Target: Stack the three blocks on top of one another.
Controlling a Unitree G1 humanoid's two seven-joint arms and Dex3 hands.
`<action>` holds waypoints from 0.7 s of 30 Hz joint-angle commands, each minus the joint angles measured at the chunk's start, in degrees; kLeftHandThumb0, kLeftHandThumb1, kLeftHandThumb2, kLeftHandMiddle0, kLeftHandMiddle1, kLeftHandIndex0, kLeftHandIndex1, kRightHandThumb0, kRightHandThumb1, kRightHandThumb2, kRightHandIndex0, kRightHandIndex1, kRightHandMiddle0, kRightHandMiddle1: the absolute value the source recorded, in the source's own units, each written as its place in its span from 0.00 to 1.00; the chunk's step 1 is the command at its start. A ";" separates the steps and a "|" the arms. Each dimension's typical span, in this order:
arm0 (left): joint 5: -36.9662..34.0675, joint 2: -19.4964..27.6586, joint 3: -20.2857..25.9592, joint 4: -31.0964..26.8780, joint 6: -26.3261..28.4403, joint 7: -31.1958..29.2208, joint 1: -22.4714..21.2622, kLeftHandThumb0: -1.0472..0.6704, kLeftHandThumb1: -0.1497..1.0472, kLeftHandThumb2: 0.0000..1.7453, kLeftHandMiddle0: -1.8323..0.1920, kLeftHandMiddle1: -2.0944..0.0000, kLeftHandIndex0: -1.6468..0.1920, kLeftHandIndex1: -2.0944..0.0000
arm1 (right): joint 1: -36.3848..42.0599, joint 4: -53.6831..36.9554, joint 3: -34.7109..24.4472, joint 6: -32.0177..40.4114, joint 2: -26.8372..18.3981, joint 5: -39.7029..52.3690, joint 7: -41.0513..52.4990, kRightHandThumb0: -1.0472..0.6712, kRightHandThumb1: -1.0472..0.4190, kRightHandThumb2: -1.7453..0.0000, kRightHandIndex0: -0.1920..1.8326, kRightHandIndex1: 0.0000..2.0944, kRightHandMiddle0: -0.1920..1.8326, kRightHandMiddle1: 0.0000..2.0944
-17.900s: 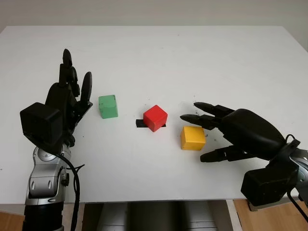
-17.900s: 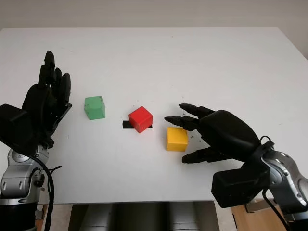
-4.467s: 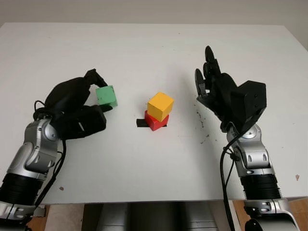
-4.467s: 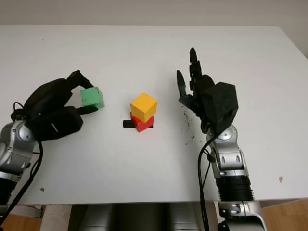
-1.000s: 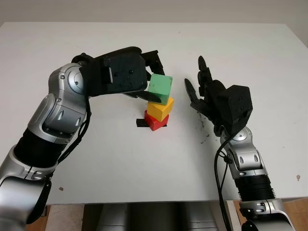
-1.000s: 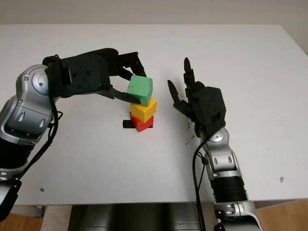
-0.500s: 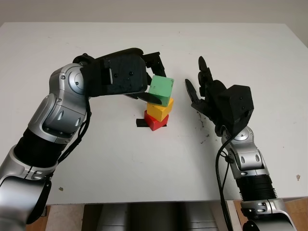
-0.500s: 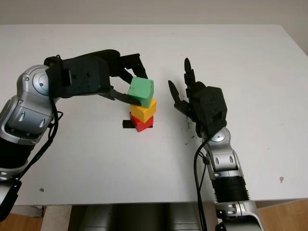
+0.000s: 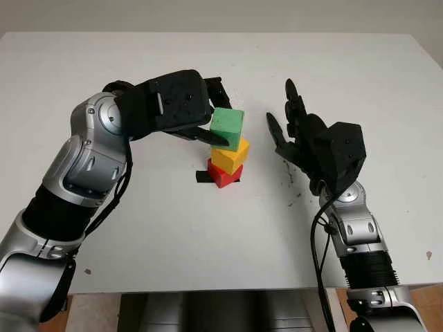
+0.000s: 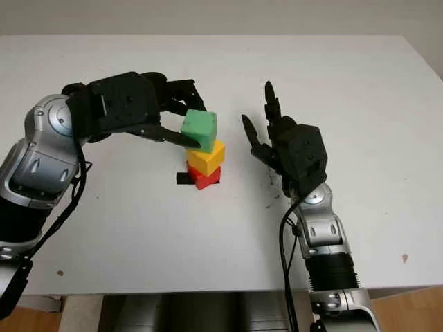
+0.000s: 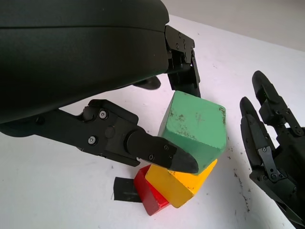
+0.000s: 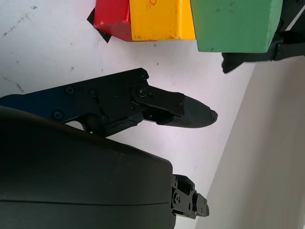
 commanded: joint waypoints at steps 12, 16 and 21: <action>-0.54 0.55 -0.61 -1.88 3.34 -3.82 -0.94 0.20 0.91 0.03 0.92 0.98 0.84 0.91 | -0.28 1.10 -0.22 -1.72 -0.83 -0.73 -0.45 0.31 0.00 0.67 0.01 0.03 0.02 0.03; -1.24 0.50 -0.48 -4.00 6.38 -4.86 -1.18 0.17 0.90 0.03 0.92 0.97 0.83 0.92 | -0.51 1.76 -0.16 -2.44 -0.88 -0.88 -0.50 0.31 0.00 0.67 0.02 0.03 0.03 0.03; -2.99 1.12 0.66 -6.65 7.73 -5.72 -1.07 0.15 0.91 0.03 0.91 0.97 0.85 0.94 | -0.67 2.05 -0.51 -2.50 -0.57 -0.16 -0.34 0.31 0.00 0.67 0.01 0.03 0.03 0.03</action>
